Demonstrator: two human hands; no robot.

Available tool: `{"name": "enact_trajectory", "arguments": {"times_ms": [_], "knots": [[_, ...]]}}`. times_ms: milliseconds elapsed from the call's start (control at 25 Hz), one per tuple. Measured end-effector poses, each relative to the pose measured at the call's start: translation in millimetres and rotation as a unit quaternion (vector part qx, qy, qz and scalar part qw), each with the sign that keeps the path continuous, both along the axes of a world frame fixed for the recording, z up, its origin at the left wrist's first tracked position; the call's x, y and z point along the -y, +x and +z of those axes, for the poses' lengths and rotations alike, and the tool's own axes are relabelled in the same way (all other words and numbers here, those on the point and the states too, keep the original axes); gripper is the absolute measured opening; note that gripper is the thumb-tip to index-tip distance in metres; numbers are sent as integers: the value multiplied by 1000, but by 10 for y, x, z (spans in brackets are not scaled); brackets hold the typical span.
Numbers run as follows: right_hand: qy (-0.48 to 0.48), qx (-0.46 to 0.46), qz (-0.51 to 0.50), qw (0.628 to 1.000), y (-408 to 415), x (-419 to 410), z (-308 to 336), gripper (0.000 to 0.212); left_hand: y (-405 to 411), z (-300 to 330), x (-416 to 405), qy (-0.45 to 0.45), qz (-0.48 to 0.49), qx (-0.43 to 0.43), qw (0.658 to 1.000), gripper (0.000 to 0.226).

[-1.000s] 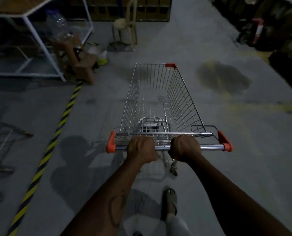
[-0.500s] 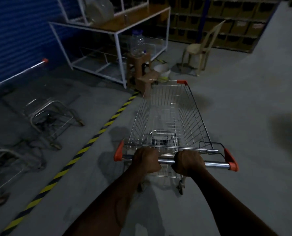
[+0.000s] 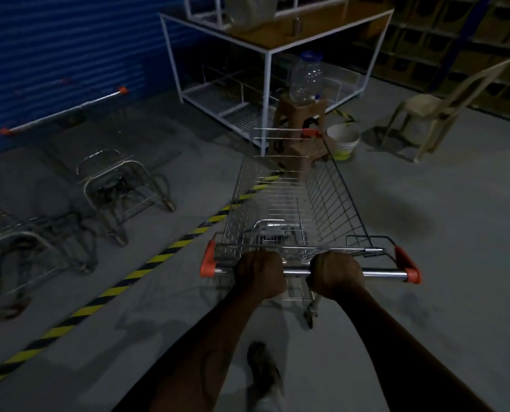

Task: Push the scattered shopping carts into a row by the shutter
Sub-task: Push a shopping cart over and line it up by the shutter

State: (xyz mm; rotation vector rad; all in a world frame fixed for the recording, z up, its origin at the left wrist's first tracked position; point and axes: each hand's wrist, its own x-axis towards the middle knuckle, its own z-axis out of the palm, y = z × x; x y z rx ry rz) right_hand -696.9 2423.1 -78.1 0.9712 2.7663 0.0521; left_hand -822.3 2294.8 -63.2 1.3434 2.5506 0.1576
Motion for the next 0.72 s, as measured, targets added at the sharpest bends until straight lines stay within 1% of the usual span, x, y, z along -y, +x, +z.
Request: {"name": "enact_trajectory", "arguments": {"times_ms": [40, 80, 200, 280, 360, 440, 520, 720], "knots": [[-5, -6, -12, 1000, -228, -178, 3, 30, -185, 5, -188, -1, 11, 5, 1000, 25], [11, -21, -14, 1000, -438, -328, 12, 31, -360, 14, -355, 2, 22, 12, 1000, 25], [62, -17, -32, 997, -1057, -822, -50, 35, -910, 11, -863, 8, 47, 9, 999, 24], [42, -21, -32, 998, -1447, -1182, -64, 37, -1278, -30, -1173, 20, 65, 0, 998, 23], [33, -9, -7, 999, -1830, -1535, -65, 37, -1629, -61, -1480, 11, 88, -3, 996, 24], [55, 0, 35, 998, -2217, -1889, -88, 31, -1968, -87, -1796, 3, 102, -10, 995, 21], [67, -11, 71, 995, -2659, -2236, -101, 25, -2346, -137, -2125, -6, 119, -9, 993, 17], [43, -28, 127, 991, -3934, -3127, -143, 20, -3399, -123, -2888, 4, 152, -40, 988, 33]]}}
